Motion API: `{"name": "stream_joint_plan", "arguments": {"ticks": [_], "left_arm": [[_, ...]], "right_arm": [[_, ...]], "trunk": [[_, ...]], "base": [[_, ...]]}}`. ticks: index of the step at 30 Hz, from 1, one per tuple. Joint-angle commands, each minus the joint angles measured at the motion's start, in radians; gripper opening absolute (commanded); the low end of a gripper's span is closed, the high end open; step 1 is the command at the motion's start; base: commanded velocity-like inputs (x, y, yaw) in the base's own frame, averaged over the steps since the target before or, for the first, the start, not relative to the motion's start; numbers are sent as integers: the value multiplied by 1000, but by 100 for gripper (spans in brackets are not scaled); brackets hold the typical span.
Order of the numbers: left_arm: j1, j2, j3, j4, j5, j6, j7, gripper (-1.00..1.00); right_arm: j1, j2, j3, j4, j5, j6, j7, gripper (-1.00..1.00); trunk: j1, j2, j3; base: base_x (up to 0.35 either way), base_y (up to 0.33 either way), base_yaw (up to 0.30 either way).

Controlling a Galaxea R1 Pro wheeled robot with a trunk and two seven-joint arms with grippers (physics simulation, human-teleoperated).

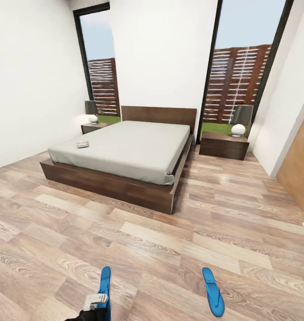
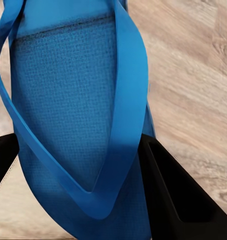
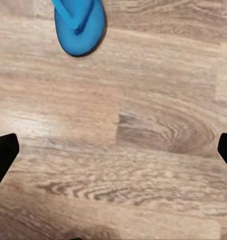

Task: In the bedroom, move the book from the bed onto either nightstand, and place the two sandals side by side next to the bed.

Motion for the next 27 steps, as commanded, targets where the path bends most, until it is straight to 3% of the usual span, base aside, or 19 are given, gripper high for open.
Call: {"name": "stream_joint_plan", "arguments": {"ticks": [1, 9, 22, 27], "left_arm": [[-1, 1, -7, 0, 7, -1, -3, -100], [-1, 1, -7, 0, 7, -1, -3, -100], [-1, 1, -7, 0, 7, -1, -2, -100], [-1, 1, -7, 0, 7, -1, -1, -100]], "right_arm": [[0, 0, -3, -2, -9, 6, 4, 100], [0, 0, -4, -2, -14, 7, 4, 100], [0, -1, -5, -2, -16, 7, 4, 100], [0, -1, -5, -2, -16, 8, 4, 100]], "trunk": [[0, 0, -1], [0, 0, -1], [0, 0, -1], [0, 0, -1]], "base": [[0, 0, 288], [0, 0, 211], [50, -32, 11], [258, -4, 0]]}}
